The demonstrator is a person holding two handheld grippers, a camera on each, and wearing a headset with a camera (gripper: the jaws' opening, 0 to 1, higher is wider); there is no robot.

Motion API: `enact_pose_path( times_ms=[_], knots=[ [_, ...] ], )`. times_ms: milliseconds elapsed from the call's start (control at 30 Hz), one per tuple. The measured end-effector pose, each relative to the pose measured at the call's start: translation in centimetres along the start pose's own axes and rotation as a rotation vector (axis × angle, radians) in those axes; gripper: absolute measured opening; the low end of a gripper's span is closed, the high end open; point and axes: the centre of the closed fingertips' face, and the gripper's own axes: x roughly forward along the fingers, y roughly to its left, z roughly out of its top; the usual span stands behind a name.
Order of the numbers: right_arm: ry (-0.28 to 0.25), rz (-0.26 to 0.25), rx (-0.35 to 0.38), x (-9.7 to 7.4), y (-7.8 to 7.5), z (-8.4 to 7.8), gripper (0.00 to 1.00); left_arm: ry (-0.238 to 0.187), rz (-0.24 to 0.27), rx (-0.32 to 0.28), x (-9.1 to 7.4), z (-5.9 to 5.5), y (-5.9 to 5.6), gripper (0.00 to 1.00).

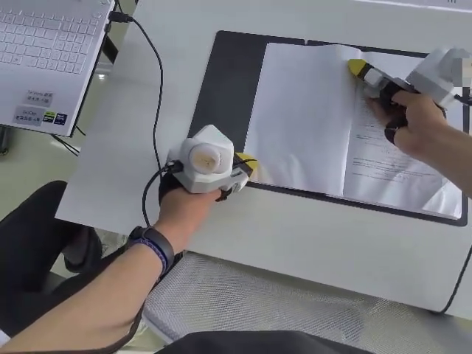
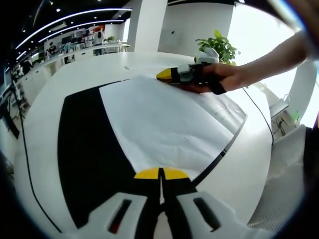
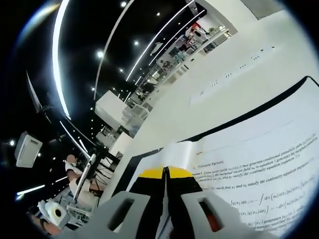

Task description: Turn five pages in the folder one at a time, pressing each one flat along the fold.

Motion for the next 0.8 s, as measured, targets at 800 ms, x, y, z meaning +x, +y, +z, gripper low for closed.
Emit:
enact_pose_path(
  times_ms=[800],
  knots=[
    [0.059, 0.076, 0.016, -6.7, 3.5, -6.7, 0.00, 0.004, -0.007, -0.029, 0.2, -0.2, 0.3, 0.00]
  ],
)
